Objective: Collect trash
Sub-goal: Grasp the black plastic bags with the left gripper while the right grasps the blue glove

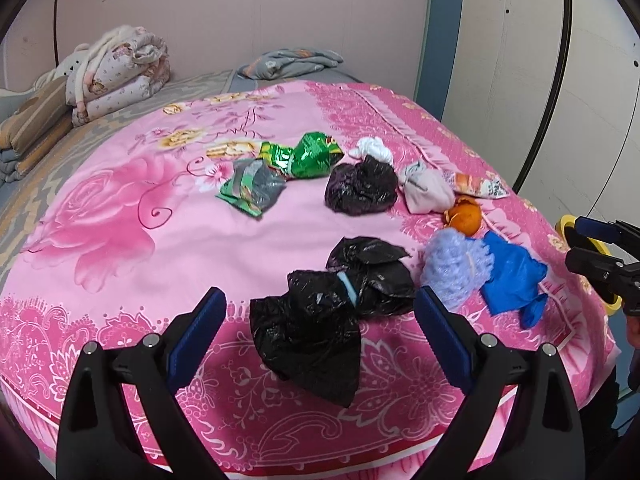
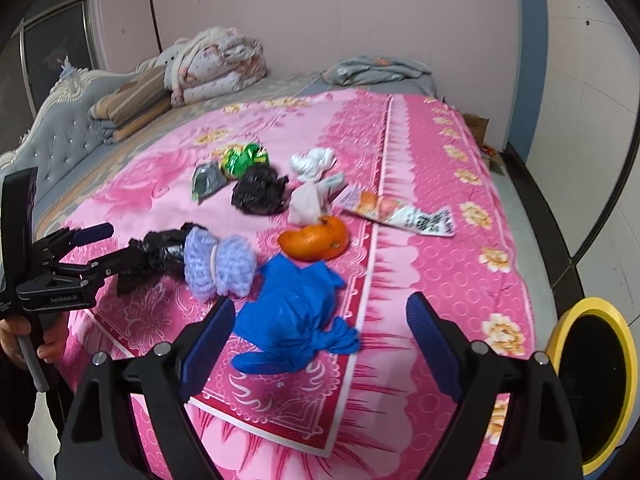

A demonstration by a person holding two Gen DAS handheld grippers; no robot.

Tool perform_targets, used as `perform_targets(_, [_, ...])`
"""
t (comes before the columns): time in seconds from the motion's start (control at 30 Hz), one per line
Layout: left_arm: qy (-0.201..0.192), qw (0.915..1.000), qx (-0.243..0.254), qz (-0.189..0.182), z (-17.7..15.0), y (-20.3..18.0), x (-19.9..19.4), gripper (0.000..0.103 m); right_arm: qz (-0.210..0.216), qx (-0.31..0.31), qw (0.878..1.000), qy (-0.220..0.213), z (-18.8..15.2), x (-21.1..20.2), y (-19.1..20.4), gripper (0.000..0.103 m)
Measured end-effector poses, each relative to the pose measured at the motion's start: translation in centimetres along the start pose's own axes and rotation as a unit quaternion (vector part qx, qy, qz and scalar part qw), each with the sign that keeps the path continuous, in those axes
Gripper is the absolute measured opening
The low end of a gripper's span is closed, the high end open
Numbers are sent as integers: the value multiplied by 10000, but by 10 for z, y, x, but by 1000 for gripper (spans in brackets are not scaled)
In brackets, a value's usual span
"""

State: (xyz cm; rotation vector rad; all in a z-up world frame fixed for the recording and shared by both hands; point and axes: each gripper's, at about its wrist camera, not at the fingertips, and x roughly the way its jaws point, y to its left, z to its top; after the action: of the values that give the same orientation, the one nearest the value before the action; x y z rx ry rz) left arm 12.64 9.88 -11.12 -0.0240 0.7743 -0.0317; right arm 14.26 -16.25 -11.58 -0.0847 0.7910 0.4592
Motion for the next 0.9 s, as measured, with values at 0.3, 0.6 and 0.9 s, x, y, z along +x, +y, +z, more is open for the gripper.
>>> perform_targets(0.3, [199, 9996, -118, -144, -2, 8, 28, 88, 54, -35, 9995, 302, -1, 34, 3, 83])
perform_targets(0.6, [346, 9987, -152, -352, -8, 8, 54, 48, 59, -17, 9980, 634, -3, 65, -2, 66])
perform_targets(0.9, [215, 9991, -180, -333, -9, 9, 55, 20, 189, -86, 9977, 638, -3, 70, 6, 28])
